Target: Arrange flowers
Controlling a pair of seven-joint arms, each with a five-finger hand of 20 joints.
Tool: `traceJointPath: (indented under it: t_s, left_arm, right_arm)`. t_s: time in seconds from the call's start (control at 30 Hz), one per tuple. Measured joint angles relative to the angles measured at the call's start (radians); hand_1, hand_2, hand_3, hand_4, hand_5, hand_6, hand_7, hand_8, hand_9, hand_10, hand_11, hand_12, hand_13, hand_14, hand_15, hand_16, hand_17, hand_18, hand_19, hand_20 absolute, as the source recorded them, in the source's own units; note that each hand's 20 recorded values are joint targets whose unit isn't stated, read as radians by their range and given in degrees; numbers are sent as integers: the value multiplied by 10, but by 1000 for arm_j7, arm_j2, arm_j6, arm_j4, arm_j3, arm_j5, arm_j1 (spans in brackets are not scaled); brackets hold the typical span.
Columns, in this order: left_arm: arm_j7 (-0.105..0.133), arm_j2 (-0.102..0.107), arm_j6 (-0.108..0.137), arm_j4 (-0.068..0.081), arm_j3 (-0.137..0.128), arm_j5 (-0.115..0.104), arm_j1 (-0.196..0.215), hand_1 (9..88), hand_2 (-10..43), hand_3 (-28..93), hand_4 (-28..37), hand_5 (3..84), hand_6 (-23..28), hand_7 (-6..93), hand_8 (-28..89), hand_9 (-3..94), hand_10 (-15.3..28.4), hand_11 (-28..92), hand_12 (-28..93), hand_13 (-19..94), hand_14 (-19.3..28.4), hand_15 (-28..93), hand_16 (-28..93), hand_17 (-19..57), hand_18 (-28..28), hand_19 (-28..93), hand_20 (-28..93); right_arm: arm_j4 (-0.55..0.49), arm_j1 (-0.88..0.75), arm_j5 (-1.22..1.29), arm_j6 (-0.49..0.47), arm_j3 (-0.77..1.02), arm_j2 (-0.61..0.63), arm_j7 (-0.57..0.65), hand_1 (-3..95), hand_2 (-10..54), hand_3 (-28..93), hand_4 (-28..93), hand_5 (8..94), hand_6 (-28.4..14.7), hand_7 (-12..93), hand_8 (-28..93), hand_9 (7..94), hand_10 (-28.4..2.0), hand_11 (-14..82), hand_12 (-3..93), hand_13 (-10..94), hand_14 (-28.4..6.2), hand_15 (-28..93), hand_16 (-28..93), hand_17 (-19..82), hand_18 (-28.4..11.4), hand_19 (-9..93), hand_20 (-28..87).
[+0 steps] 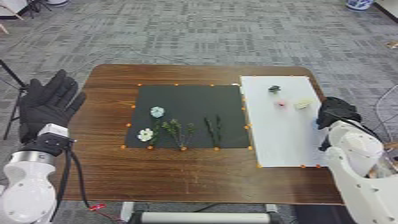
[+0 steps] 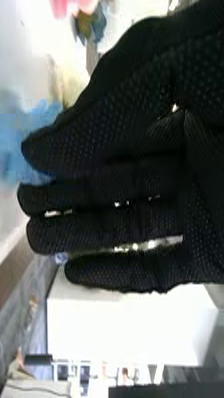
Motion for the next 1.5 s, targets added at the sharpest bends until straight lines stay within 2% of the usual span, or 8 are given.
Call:
traceJointPath:
  t_s: [0.23,0.47,0.63,0.8,1.03,1.27,1.5]
  left_arm:
    - [-3,-8,-15,0,-11,0,7,260,178,624,-283,369,77,76,-88,270,126,138,44,178,95,105,-68,-83,121,346,18]
    - [-2,-21,-21,-8,-29,2,36,260,176,623,-283,366,77,77,-88,270,126,136,44,177,96,101,-66,-83,121,343,18]
    - [-1,-33,-20,-15,-48,2,64,262,176,617,-283,365,77,78,-88,270,125,134,44,177,96,98,-65,-84,121,343,19]
    - [-3,-40,-18,-19,-63,0,91,261,177,618,-283,364,76,78,-88,269,125,133,44,177,94,95,-65,-84,121,343,19]
    - [-7,-46,-17,-18,-60,0,99,261,179,615,-283,362,74,79,-89,269,122,132,44,181,94,97,-63,-83,120,343,20]
    - [-7,-45,-13,-18,-47,0,94,260,179,616,-283,360,73,80,-89,263,117,131,44,186,93,100,-63,-82,122,346,22]
    - [-6,-45,-13,-17,-43,-6,92,259,180,615,-283,359,71,82,-90,269,117,137,45,192,92,101,-62,-81,121,347,22]
  right_arm:
    - [-9,-30,-6,109,-12,2,-9,598,-95,684,-283,759,7,317,-28,832,-81,175,470,634,-56,382,372,247,-210,723,202]
    - [-142,-56,52,171,-49,27,-39,594,-95,695,-283,764,6,308,-20,837,-84,162,465,635,-56,377,374,249,-211,724,205]
    - [-192,19,70,229,-158,19,-123,592,-95,695,-283,763,8,304,-19,840,-83,148,458,629,-55,370,376,243,-208,719,205]
    - [-176,152,71,212,-278,-59,-234,592,-95,694,-283,762,9,305,-19,841,-81,140,457,626,-55,365,380,240,-206,715,206]
    - [-65,299,4,152,-436,-202,-345,582,-95,703,-283,757,11,309,-19,841,-78,137,461,625,-54,369,398,238,-206,715,213]
    - [-5,317,-77,20,-489,-320,-392,580,-95,705,-283,757,10,307,-20,843,-78,135,464,627,-55,379,413,239,-207,720,227]
    - [22,309,-134,10,-544,-362,-397,579,-95,707,-283,758,10,305,-18,841,-78,133,466,623,-58,381,413,238,-208,718,233]
